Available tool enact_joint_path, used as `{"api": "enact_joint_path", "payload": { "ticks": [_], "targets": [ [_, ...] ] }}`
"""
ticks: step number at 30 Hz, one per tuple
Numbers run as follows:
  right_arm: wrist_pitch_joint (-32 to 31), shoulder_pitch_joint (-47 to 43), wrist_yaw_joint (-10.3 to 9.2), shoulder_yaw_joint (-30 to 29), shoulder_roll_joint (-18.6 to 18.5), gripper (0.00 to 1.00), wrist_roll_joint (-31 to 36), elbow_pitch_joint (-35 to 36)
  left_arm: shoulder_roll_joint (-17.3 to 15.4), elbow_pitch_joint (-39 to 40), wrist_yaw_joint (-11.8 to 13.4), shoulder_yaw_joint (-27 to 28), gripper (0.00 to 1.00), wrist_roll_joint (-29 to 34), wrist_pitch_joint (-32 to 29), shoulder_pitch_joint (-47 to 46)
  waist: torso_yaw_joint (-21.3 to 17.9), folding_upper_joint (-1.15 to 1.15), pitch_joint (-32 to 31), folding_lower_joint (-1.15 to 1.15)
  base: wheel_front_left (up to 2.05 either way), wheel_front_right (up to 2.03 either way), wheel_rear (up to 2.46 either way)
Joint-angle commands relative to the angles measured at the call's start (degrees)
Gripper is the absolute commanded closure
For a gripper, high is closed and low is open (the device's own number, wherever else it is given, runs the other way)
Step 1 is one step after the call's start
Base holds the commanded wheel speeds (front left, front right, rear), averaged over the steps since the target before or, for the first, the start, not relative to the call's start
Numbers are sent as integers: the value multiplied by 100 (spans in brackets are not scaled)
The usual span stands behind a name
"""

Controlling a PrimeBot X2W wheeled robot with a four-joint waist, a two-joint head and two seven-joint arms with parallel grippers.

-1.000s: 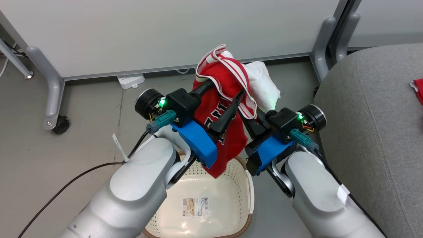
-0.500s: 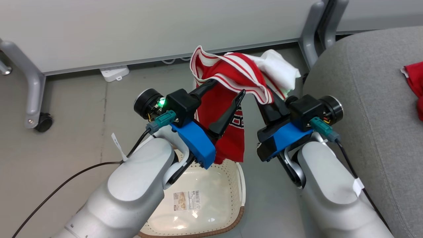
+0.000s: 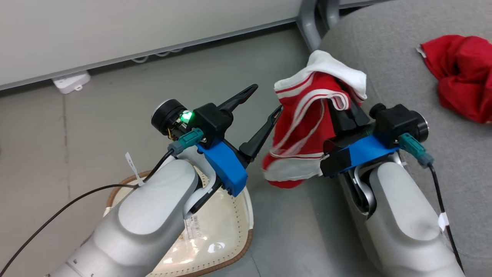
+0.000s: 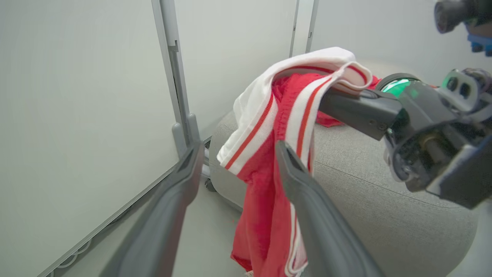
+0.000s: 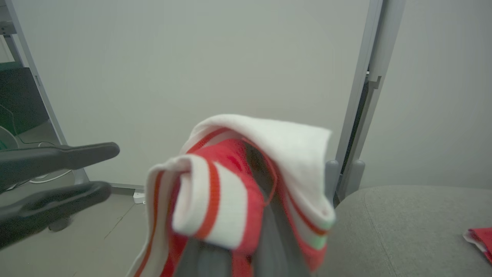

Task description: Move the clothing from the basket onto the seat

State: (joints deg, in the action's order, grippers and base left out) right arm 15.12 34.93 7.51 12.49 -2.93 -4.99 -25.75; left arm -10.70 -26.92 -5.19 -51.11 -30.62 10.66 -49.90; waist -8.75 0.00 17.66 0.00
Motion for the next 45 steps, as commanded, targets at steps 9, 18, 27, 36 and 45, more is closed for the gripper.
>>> {"api": "enact_joint_path", "payload": {
  "ticks": [9, 18, 27, 36, 45],
  "targets": [
    [4, -346, -5, -516, 9, 100, -61, 429, -142, 203, 29, -144, 0, 76, -149, -65, -720, 0, 236, 0, 0, 0, 0],
    [4, -572, -4, -923, 8, 100, -175, 737, -221, 370, 42, -303, 0, 123, -297, -65, -1311, 0, 432, 0, 0, 0, 0],
    [4, -806, -4, -1153, 8, 100, -257, 862, -259, 466, 43, -447, 0, 142, -395, -36, -1734, 0, 519, 0, 0, 0, 0],
    [4, -803, -4, -1188, 8, 100, -291, 910, -301, 526, 55, -493, 0, 114, -397, -72, -1824, 0, 591, 0, 0, 0, 0],
    [5, -243, -4, -1385, 7, 100, -15, 1223, -409, 616, 111, -477, 0, 112, -393, -139, -1733, 0, 719, 0, 0, 0, 0]
  ]
}}
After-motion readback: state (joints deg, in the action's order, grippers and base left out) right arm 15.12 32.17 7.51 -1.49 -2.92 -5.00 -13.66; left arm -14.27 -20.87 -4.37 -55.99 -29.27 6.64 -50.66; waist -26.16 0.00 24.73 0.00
